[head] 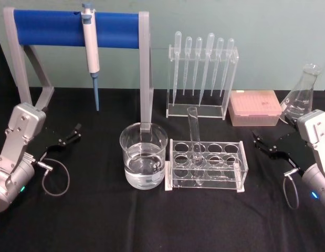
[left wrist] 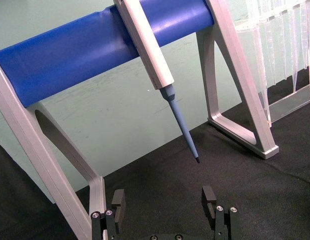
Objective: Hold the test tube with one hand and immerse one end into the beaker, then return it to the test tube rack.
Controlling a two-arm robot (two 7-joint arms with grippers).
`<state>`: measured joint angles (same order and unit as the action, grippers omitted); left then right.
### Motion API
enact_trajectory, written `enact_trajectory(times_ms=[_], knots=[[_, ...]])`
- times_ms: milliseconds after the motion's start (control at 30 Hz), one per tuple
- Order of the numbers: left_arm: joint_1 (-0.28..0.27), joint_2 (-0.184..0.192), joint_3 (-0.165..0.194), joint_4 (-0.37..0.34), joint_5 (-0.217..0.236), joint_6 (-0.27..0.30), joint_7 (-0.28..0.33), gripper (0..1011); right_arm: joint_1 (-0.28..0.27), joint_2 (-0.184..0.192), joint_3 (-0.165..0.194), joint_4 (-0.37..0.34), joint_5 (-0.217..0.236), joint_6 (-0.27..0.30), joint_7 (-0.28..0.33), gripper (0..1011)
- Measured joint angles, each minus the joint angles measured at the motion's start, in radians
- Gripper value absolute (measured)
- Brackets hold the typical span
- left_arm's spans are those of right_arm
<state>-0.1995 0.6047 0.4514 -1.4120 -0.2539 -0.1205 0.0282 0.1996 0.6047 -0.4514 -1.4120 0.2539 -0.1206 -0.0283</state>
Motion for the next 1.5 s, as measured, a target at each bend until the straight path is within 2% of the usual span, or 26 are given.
enact_trajectory(times_ms=[1200,1333,1500], knots=[[0.000,0.000,0.000,0.000,0.000,0.000,0.000,1000,0.000,0.000,0.000,0.000,0.000,0.000,0.000,1002],[0.000,0.000,0.000,0.000,0.000,0.000,0.000,1000,-0.028,0.010,0.016,-0.033,-0.010,-0.001,-0.006,1002],[0.000,0.000,0.000,0.000,0.000,0.000,0.000,1000,-0.097,0.054,0.044,-0.146,-0.042,0.027,-0.035,1000]])
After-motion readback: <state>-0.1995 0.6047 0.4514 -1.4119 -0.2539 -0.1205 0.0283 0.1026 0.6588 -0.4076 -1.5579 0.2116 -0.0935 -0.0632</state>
